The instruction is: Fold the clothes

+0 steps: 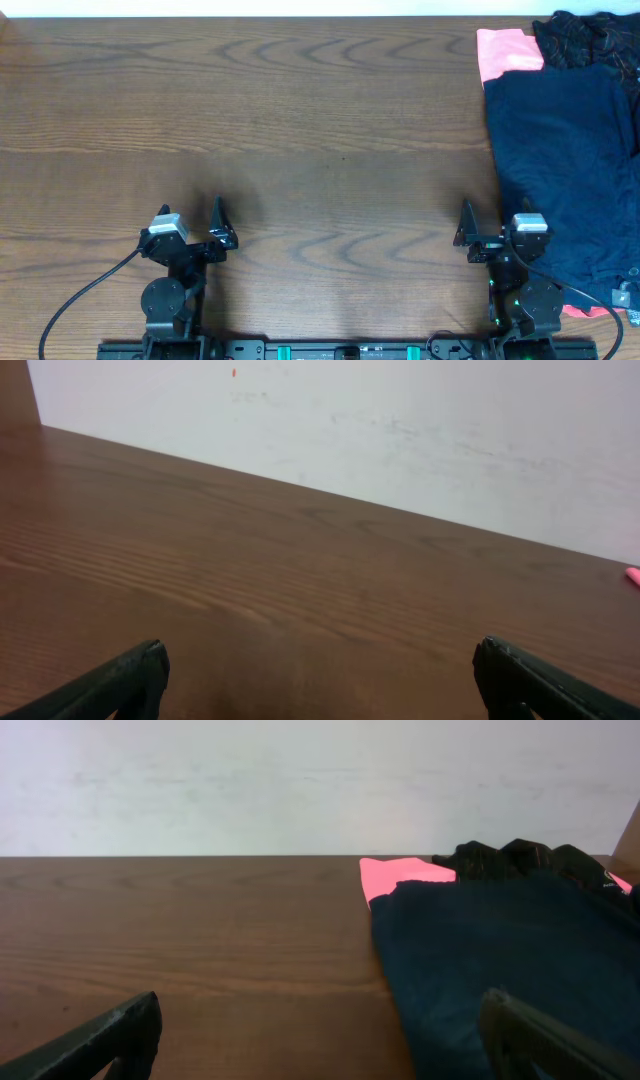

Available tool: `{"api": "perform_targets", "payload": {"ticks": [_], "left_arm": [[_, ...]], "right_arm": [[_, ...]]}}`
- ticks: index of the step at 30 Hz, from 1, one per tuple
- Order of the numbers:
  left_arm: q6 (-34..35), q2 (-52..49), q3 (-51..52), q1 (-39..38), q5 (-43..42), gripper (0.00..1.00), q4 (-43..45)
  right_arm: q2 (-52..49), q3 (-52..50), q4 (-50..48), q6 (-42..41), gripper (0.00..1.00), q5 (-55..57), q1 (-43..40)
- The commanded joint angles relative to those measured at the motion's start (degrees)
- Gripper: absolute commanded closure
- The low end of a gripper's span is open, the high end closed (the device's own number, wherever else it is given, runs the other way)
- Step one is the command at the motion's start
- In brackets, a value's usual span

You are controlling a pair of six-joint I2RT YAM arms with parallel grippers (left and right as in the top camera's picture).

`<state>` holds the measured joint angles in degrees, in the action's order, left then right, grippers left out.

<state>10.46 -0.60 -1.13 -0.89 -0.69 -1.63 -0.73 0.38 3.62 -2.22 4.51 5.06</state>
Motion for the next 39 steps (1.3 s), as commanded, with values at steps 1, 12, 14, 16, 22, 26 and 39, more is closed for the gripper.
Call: {"api": "perform_targets", "payload": {"ticks": [1, 12, 14, 16, 22, 26, 39], "left_arm": [[-0.7, 0.4, 0.9, -0.2, 1.0, 0.02, -2.4], [-0.7, 0.4, 0.9, -0.2, 1.6, 0.02, -2.0], [0.5, 0.4, 0.9, -0.2, 0.0, 0.02, -2.4], [4.0, 0.4, 0.9, -0.2, -0.6, 0.02, -2.3], [5.6, -1.8, -1.8, -0.2, -3.3, 0.02, -2.6], [5.6, -7.7, -6.5, -0.2, -6.1, 0.02, -3.9], [5.5, -40.4, -35.1, -0.2, -6.2, 0.02, -24.5]], "right_arm": [[-0.1, -0.1, 0.2, 1.0, 0.01, 0.0, 0.9], [-0.1, -0.1, -1.9, -0.1, 0.01, -6.3, 0.9], [-0.1, -0.1, -2.6, -1.8, 0.01, -7.4, 0.9], [-0.2, 0.0, -2.4, -3.0, 0.01, -7.3, 0.9], [-2.3, 4.1, 1.4, -3.3, 0.01, -1.1, 0.9], [-8.9, 10.8, 6.1, -3.3, 0.01, 3.3, 0.9], [-57.7, 42.6, 23.0, 0.8, 0.01, 8.0, -0.6]]}}
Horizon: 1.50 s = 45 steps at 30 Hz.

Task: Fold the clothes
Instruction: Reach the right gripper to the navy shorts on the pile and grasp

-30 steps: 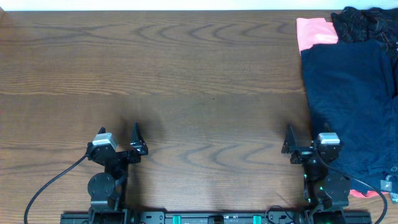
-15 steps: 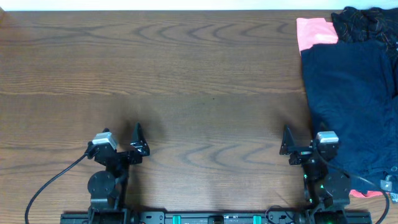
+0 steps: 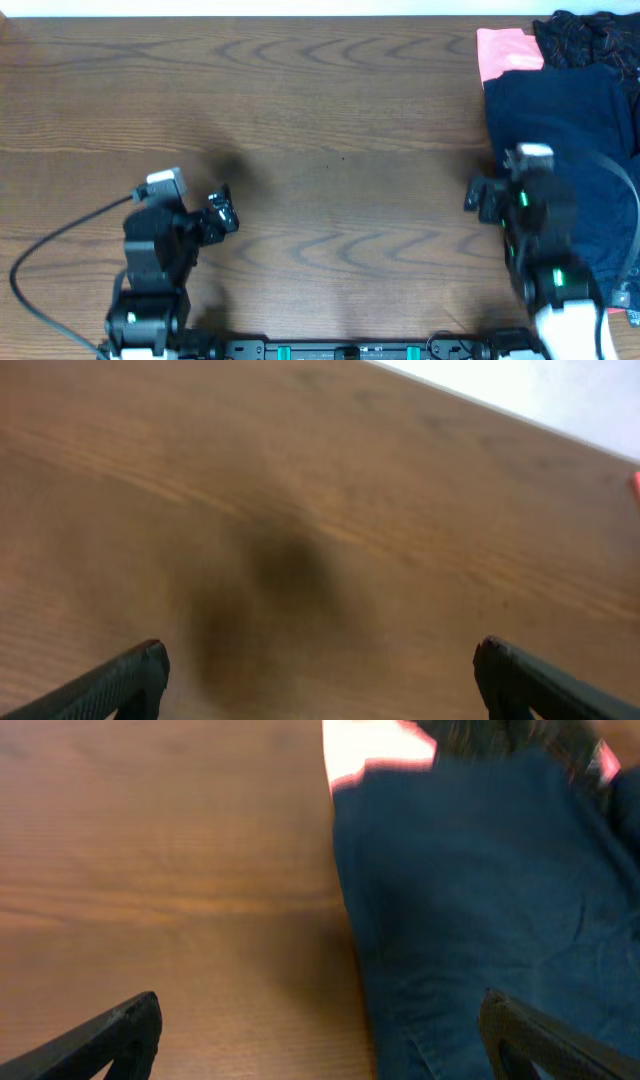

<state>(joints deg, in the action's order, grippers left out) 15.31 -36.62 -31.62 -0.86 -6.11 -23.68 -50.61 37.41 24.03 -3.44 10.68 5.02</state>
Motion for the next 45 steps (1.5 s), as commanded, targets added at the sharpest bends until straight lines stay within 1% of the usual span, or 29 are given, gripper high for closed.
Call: {"api": "perform_targets", "payload": {"ticks": [1, 4, 6, 8, 12, 14, 19, 21, 24, 25, 28, 29, 33, 35, 36, 38, 40, 42, 45], "left_arm": [[0.7, -6.4, -6.2, -0.2, -0.8, 0.02, -3.8], [0.7, -10.4, -8.2, -0.2, -0.8, 0.02, -5.0], [0.7, -11.8, -8.3, -0.2, -1.0, 0.02, -5.0], [0.7, -12.9, -8.3, -0.2, -1.0, 0.02, -5.0], [0.7, -14.1, -8.3, -0.2, -1.0, 0.02, -5.0], [0.7, -14.2, -8.3, -0.2, -1.0, 0.02, -5.0], [0.7, -14.2, -8.3, -0.2, -1.0, 0.02, -5.0], [0.7, -14.2, -8.3, -0.2, -1.0, 0.02, -5.0], [0.7, -14.2, -8.3, -0.2, -1.0, 0.02, -5.0], [0.7, -14.2, -8.3, -0.2, -1.0, 0.02, -5.0], [0.7, -14.2, -8.3, -0.2, -1.0, 0.02, -5.0], [0.7, -14.2, -8.3, -0.2, -1.0, 0.02, -5.0], [0.7, -14.2, -8.3, -0.2, -1.0, 0.02, -5.0], [0.7, -14.2, -8.3, -0.2, -1.0, 0.02, -5.0], [0.7, -14.2, -8.3, -0.2, -1.0, 0.02, -5.0], [0.7, -14.2, -8.3, -0.2, -1.0, 0.02, -5.0], [0.7, -14.2, -8.3, -0.2, -1.0, 0.02, -5.0], [0.7, -14.2, -8.3, -0.2, -1.0, 0.02, -5.0], [0.7, -14.2, -8.3, -0.2, -1.0, 0.02, -5.0]], "right_arm": [[-12.3, 8.8, 5.0, 2.5, 0.01, 1.8, -1.1], [-22.6, 15.7, 8.6, 5.8, 0.01, 2.0, -1.9], [-28.1, 18.2, 8.1, 5.9, 0.01, 2.0, -2.0], [-31.8, 19.0, 6.2, 6.1, 0.01, 2.3, -2.0], [-39.2, 18.9, 0.4, 6.3, 0.01, 7.2, -3.4], [-42.8, 18.9, -2.7, 6.3, 0.02, 8.0, -4.7], [-49.9, 18.9, -8.9, 6.0, 0.23, 8.0, -7.3], [-51.5, 18.9, -10.6, 4.7, 0.28, 8.0, -8.0], [-53.2, 18.9, -12.5, 2.8, 0.40, 7.9, -8.9], [-53.5, 18.9, -12.8, 2.3, 0.45, 8.0, -9.0], [-53.1, 19.0, -13.2, 2.2, 0.64, 8.0, -9.1], [-52.8, 19.1, -13.2, 2.2, 0.66, 8.0, -9.1], [-50.4, 19.9, -13.2, 2.2, 0.64, 8.0, -9.1], [-49.3, 20.1, -13.1, 2.2, 0.68, 8.0, -9.1], [-49.0, 20.1, -13.0, 2.2, 0.67, 7.9, -9.1], [-48.6, 20.1, -12.9, 2.2, 0.63, 7.7, -9.1], [-48.5, 20.1, -12.6, 2.3, 0.60, 6.5, -9.1], [-48.5, 20.1, -12.1, 2.2, 0.61, 5.4, -9.1], [-48.5, 20.1, -11.6, 2.2, 0.66, 4.0, -9.1]]}}
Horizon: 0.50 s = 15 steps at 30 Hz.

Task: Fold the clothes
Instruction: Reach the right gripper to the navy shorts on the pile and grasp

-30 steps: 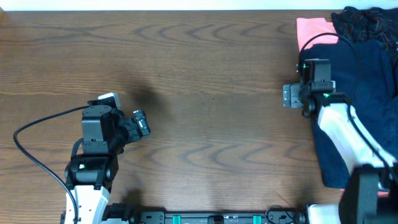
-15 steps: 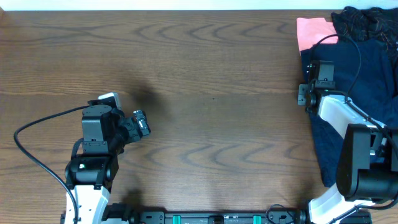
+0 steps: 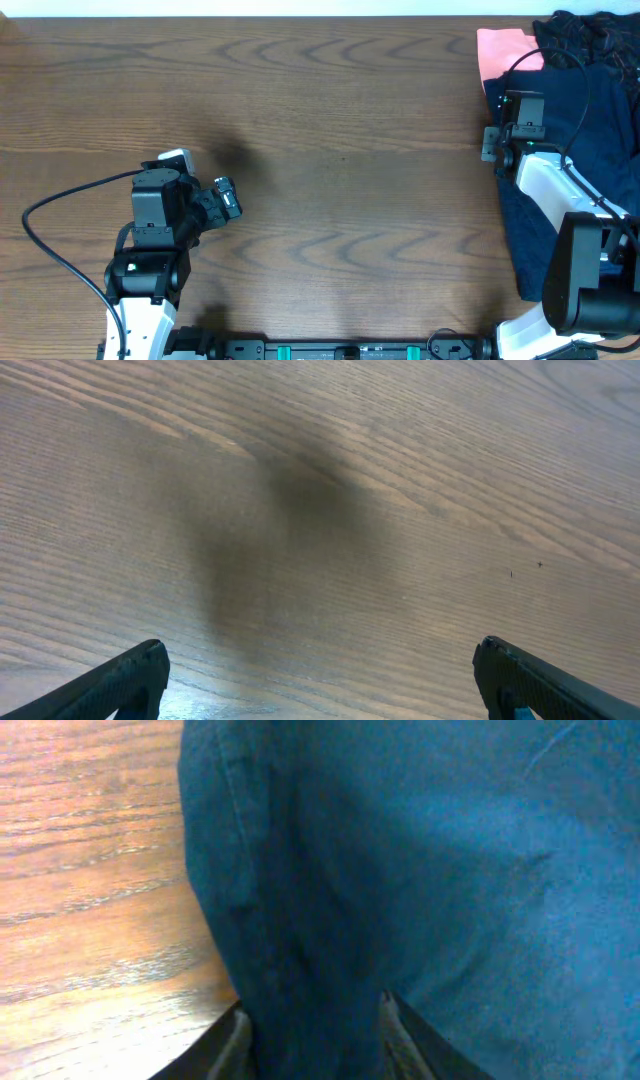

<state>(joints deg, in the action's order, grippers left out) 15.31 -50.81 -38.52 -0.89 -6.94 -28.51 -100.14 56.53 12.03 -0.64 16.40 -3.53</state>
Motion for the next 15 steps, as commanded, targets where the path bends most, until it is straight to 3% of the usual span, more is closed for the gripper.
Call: {"api": "perform_targets", "payload": {"ticks": [1, 6, 9, 15], "left_arm": [[0.7, 0.0, -1.4, -0.2, -0.2, 0.02, -0.2], [0.7, 0.0, -1.4, -0.2, -0.2, 0.02, -0.2], [0.7, 0.0, -1.4, -0.2, -0.2, 0.02, -0.2], [0.7, 0.0, -1.4, -0.2, -0.2, 0.02, -0.2]], "right_arm": [[1.0, 1.0, 0.4, -0.6, 0.66, -1.9, -0.6], [0.9, 0.9, 1.6, -0.6, 0.76, -1.9, -0.6], [0.8, 0.9, 2.2, -0.6, 0.99, -1.9, -0.6], [4.2, 3.4, 3.4, -0.6, 0.99, -13.0, -0.3]]}}
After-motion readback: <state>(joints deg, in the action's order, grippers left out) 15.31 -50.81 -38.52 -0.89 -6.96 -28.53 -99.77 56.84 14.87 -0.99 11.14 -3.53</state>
